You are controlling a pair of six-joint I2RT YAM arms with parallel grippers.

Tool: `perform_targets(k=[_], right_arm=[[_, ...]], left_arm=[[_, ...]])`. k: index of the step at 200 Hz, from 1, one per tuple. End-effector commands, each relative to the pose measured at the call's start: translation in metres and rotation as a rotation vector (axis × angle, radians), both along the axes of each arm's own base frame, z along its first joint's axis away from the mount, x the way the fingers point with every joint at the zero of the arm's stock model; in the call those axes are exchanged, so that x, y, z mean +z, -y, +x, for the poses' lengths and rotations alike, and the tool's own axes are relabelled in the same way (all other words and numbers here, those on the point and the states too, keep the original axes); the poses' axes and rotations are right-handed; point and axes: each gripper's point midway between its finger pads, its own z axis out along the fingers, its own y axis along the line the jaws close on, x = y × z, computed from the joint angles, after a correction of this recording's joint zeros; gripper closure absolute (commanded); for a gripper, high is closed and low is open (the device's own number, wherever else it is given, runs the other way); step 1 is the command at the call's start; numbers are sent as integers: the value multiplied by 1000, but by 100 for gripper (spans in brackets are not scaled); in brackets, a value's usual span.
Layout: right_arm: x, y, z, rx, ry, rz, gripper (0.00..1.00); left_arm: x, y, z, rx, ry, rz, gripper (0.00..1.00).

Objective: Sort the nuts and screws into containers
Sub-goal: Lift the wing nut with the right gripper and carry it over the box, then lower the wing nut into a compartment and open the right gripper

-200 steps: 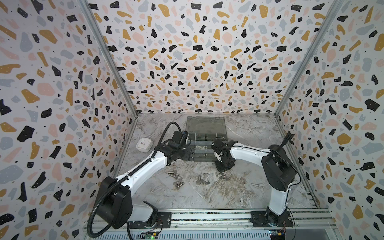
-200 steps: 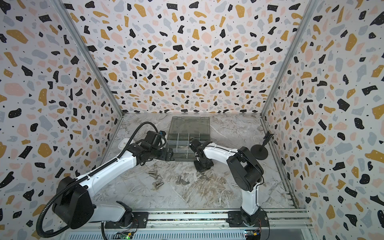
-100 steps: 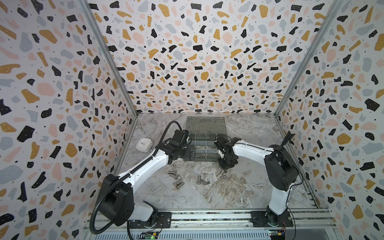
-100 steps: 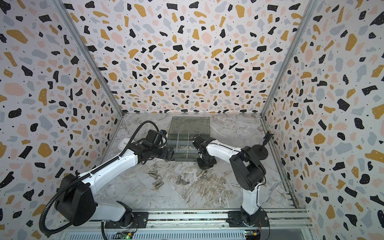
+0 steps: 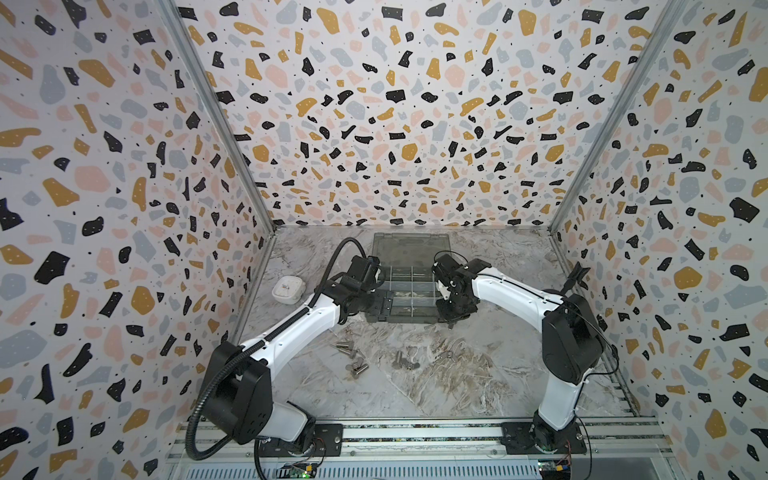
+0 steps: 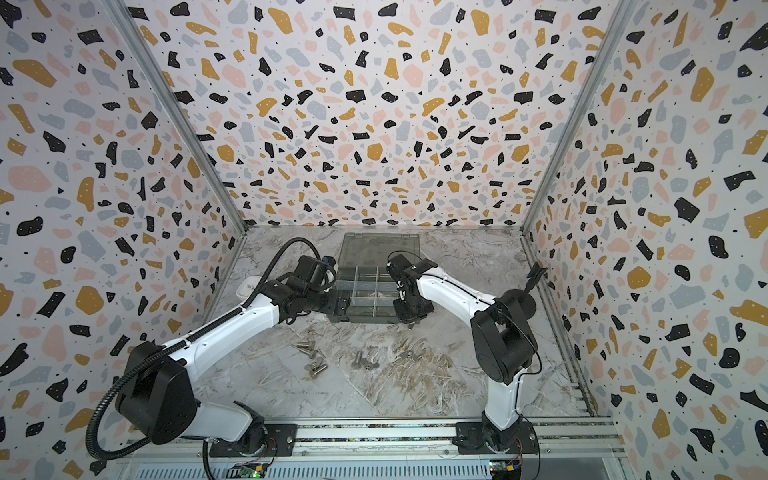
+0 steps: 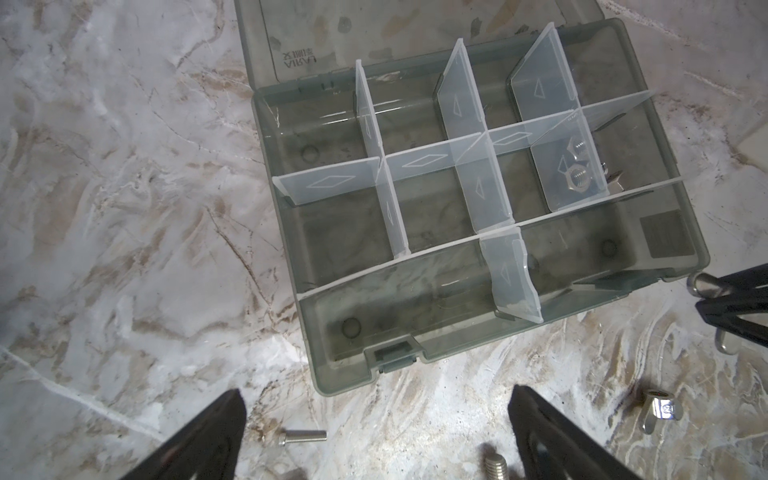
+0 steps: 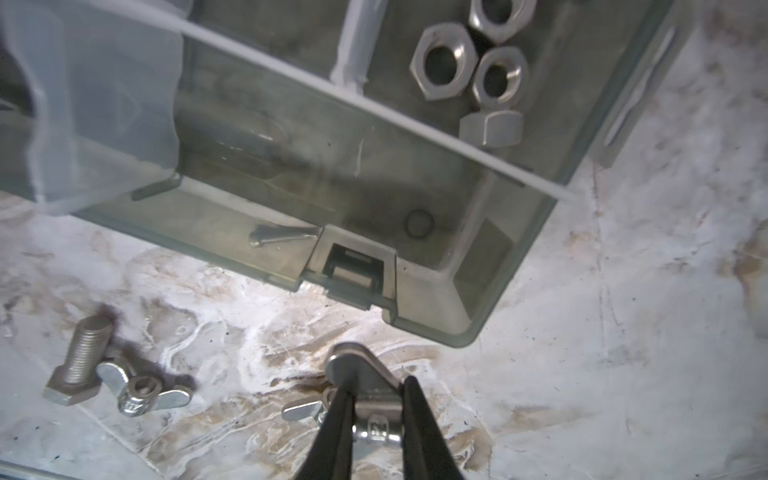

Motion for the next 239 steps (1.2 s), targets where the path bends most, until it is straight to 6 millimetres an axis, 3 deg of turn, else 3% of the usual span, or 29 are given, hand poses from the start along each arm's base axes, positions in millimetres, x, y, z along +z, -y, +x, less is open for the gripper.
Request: perform_targets(k=[1, 58, 120, 172, 239], right_arm=[[32, 1, 8, 10, 51, 7, 79], [53, -21, 46, 33, 105, 27, 80], [54, -49, 84, 68, 131, 52, 80], [35, -63, 105, 70, 126, 64, 80], [7, -71, 117, 70, 100, 72, 79]], left_arm=[[14, 4, 11, 1, 39, -25, 0], [26, 2, 16, 1, 66, -13, 0], [27, -11, 16, 18, 63, 10, 1], [25, -23, 17, 33, 51, 20, 0], [22, -28, 17, 41, 22, 11, 0]])
